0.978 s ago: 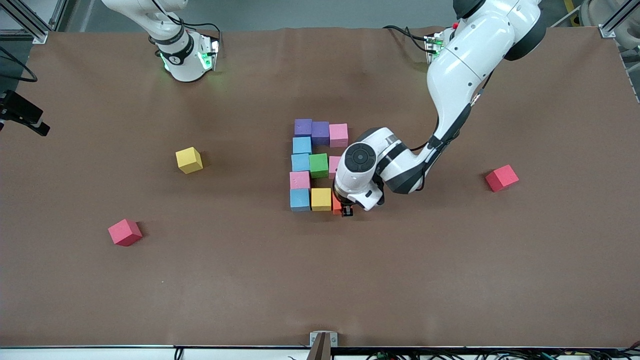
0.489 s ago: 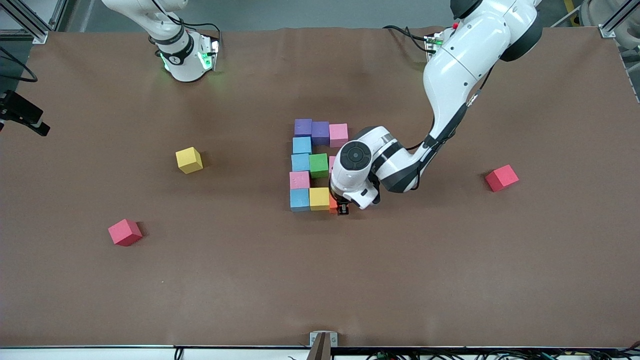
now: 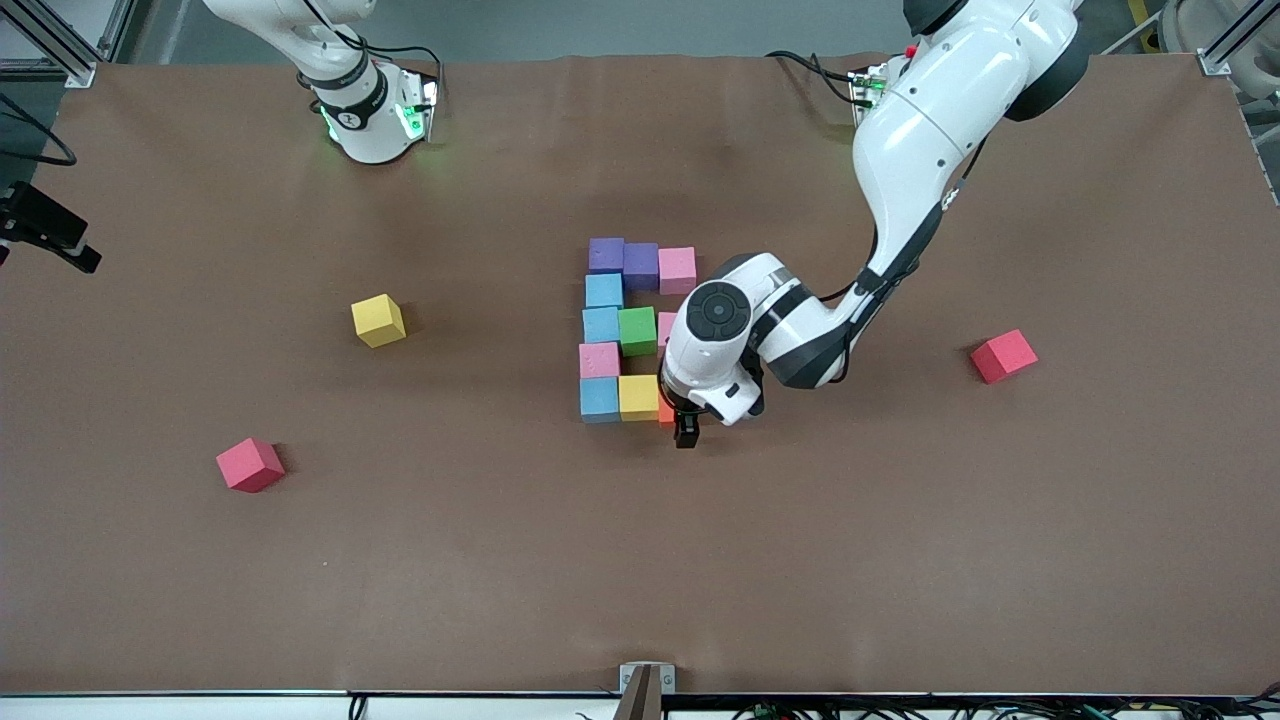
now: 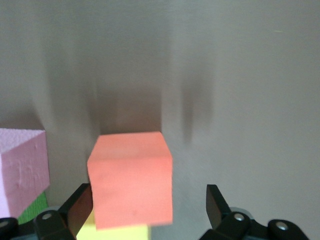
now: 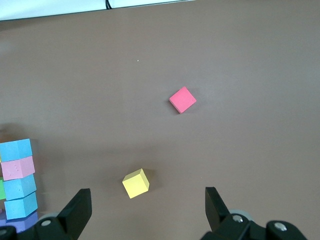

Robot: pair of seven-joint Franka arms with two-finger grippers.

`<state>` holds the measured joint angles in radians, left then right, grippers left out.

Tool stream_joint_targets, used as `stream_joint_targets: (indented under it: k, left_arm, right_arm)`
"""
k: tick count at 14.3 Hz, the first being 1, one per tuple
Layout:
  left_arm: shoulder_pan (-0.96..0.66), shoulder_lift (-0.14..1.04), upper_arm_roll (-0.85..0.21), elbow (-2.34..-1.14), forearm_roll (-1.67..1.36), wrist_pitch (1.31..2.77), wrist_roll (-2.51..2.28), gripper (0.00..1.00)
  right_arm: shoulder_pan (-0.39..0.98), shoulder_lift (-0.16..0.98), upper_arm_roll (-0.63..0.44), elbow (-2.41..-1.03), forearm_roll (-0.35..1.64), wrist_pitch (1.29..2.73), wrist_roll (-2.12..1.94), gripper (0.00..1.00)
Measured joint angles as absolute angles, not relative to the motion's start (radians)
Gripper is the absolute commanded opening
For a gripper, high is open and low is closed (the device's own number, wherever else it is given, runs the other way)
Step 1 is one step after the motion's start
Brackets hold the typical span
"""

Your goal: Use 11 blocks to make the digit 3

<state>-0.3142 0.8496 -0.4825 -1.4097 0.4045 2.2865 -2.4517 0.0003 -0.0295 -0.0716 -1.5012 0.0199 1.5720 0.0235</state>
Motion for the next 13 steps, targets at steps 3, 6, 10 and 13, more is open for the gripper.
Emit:
stream_joint_targets:
  k: [3,6,10,13]
  left_arm:
    - [-0.311,0.763,-0.496,-1.399,0.405,2.209,-2.360,1.00]
    - [-0.288,0.653,-0.502,-1.395,0.398,2.099,-2.152,1.00]
    - [-0.218,0.504,-0.504,-1.394,0.333,1.930,-1.726,1.00]
    - [-0.145,0.397,-0.504,-1.394,0.309,1.798,-1.395,1.00]
  right_arm:
    - [0.001,-0.028,-0.071,-1.501,0.020,1.572,0.024,1.00]
    - [0.001,-0.027,-0.071,-1.501,0.020,1.572,0.024,1.00]
    - [0.001,-0.026,-0.071,-1.500,0.020,1.572,0.024,1.00]
    - [0.001,-0.025,-0.071,-1.500,0.020,1.572,0.024,1.00]
